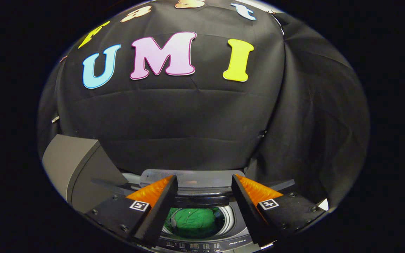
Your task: Put the clothes into the washing machine and then close the washing machine lid.
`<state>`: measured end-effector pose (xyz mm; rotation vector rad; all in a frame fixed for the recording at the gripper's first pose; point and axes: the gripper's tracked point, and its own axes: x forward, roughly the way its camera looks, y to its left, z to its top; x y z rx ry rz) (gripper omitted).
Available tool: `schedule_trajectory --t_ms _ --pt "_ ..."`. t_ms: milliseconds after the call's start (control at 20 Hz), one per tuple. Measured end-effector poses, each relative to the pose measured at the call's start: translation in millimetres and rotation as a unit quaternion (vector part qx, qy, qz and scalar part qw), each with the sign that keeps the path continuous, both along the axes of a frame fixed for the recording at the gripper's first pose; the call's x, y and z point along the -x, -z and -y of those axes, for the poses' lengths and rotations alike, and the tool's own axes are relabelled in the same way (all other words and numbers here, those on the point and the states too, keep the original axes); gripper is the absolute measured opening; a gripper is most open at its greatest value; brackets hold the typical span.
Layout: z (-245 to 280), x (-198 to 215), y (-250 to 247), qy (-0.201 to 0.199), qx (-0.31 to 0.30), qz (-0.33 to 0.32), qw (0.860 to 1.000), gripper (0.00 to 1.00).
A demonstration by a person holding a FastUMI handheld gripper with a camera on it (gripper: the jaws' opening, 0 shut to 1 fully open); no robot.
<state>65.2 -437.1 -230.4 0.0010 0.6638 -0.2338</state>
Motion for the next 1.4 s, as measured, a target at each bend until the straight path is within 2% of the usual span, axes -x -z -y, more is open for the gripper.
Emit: schedule_trajectory --t_ms 100,250,300,500,650,950,1150,1300,1400 --pt "-3.3 11.4 0.5 -0.001 -0.007 -0.013 1.0 0.97" --pt "-5.8 50.3 37.8 -0.014 -0.007 -0.081 0.997 0.97" --pt "-10.2 57.8 41.7 -0.014 -0.022 -0.081 0.996 0.97" --pt "-16.9 50.3 30.8 -0.014 -0.029 -0.039 0.999 0.98" --pt "-19.6 40.1 9.4 -0.018 -0.01 0.003 1.0 0.98" --pt "-63.9 11.6 -81.3 -0.046 0.002 0.121 0.992 0.99" --pt "-108.8 -7.5 -167.9 -0.068 0.004 0.225 0.972 0.98" --pt "-152.2 -7.2 -213.5 -0.092 0.001 0.261 0.961 0.98" --pt "-177.6 2.6 -238.4 -0.091 -0.018 0.282 0.955 0.98"
